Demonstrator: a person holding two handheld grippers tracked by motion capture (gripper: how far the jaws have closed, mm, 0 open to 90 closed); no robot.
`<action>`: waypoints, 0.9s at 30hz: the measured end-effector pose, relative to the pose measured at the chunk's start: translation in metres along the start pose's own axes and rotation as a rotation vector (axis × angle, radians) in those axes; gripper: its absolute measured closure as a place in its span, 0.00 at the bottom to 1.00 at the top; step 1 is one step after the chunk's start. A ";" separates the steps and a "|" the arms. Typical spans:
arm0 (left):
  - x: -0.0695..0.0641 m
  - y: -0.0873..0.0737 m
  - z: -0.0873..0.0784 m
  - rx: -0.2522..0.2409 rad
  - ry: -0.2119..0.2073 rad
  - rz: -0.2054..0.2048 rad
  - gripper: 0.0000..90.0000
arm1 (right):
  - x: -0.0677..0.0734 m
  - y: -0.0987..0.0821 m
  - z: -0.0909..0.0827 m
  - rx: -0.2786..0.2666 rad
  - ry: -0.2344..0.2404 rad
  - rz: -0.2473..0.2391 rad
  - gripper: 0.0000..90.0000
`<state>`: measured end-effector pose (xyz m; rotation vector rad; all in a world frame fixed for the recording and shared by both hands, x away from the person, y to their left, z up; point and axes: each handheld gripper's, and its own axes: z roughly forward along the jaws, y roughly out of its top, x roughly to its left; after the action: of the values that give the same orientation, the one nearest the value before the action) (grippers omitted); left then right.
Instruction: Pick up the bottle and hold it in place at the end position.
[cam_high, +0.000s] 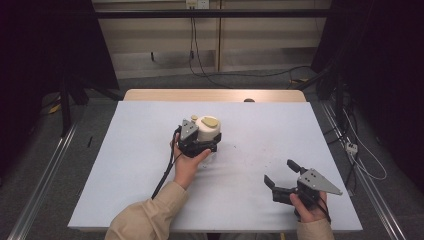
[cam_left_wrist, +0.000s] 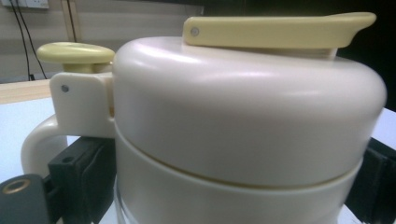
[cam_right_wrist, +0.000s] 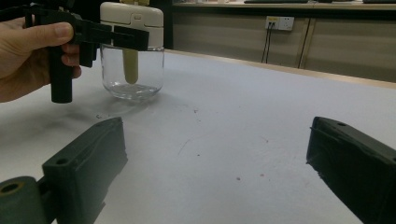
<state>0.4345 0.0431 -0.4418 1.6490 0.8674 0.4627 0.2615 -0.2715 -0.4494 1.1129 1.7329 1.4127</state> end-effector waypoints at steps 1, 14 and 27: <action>-0.001 0.000 0.000 -0.002 0.000 -0.002 0.07 | 0.000 0.000 0.000 -0.002 0.001 -0.001 0.05; 0.000 -0.002 0.004 0.006 0.005 -0.012 0.07 | 0.000 0.000 0.000 0.001 0.003 0.001 0.04; -0.003 -0.005 0.011 0.002 -0.003 -0.005 0.07 | 0.000 0.000 0.000 0.000 0.001 0.000 0.04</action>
<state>0.4384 0.0338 -0.4486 1.6489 0.8697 0.4558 0.2616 -0.2715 -0.4493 1.1122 1.7336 1.4136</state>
